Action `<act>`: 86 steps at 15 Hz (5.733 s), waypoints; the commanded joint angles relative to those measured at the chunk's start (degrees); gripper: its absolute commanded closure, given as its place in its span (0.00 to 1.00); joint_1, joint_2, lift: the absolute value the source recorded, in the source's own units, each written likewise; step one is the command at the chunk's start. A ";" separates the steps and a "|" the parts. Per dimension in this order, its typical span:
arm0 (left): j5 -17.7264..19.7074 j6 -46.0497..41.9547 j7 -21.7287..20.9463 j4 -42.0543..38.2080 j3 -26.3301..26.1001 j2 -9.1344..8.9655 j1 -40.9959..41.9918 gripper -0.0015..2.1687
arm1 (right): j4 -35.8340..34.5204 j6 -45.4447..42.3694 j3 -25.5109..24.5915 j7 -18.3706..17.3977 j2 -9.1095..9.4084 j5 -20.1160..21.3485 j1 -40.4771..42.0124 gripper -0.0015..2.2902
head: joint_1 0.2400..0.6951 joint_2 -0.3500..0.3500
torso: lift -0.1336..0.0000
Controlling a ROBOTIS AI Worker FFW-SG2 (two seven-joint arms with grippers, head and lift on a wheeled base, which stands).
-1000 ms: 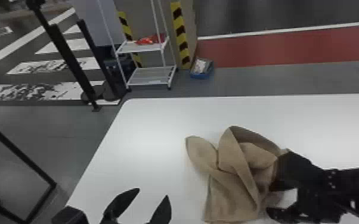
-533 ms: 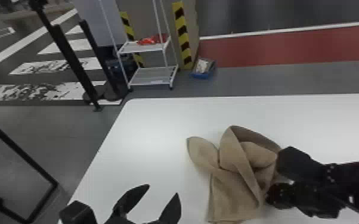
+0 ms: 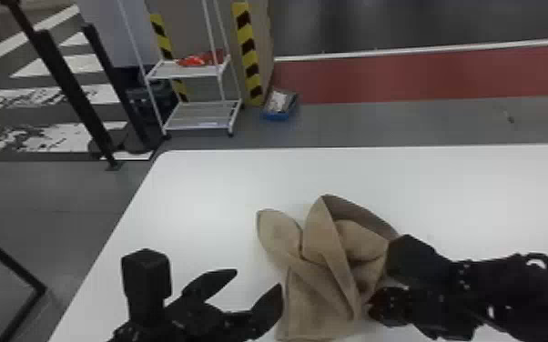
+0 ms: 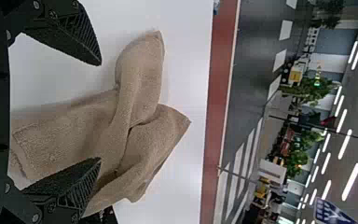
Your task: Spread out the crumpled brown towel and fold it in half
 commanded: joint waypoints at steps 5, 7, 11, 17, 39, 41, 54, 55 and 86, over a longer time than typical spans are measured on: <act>-7.17 3.94 0.82 6.85 -4.13 -0.68 -10.89 0.08 | -0.87 0.14 0.72 -0.26 0.00 1.55 1.73 0.62 | 1.00 0.78 | 0.07; -8.93 3.94 1.08 9.22 -5.80 -0.68 -13.52 0.08 | -0.87 0.14 0.89 -0.44 0.18 1.81 1.82 0.62 | 1.00 0.77 | 0.07; -11.65 6.22 1.00 11.95 -10.10 -0.68 -16.78 0.08 | -0.87 0.14 1.07 -0.52 0.44 2.34 1.82 0.62 | 1.00 0.73 | 0.07; -9.54 13.08 -3.84 10.63 -10.28 -0.68 -18.27 0.09 | -0.78 -0.03 1.07 -0.96 0.44 2.87 1.82 0.62 | 1.00 0.66 | 0.07; -6.73 16.07 -2.78 9.31 -12.65 -0.68 -20.64 0.86 | -2.01 -0.21 -0.08 -1.14 0.44 4.80 2.44 0.62 | 1.00 0.56 | 0.07; -6.82 16.24 -3.13 7.64 -11.07 -0.68 -20.47 0.99 | -4.30 -0.03 -2.98 -1.05 0.35 3.83 2.44 0.62 | 1.00 0.56 | 0.07; 1.36 22.04 -7.97 6.67 10.73 -0.68 -25.65 0.99 | -11.24 -2.14 -21.96 -0.17 -3.51 -3.64 1.21 0.62 | 1.00 0.56 | 0.07; 1.36 22.39 -7.97 7.38 11.08 -0.18 -25.83 0.99 | -11.15 -2.67 -22.22 -0.17 -3.78 -2.14 1.47 0.62 | 1.00 0.56 | 0.07; 3.64 27.14 -9.20 15.29 17.94 2.81 -31.72 0.02 | -18.80 2.96 -22.75 -0.17 -4.04 -6.80 11.14 0.10 | 1.00 0.64 | 0.07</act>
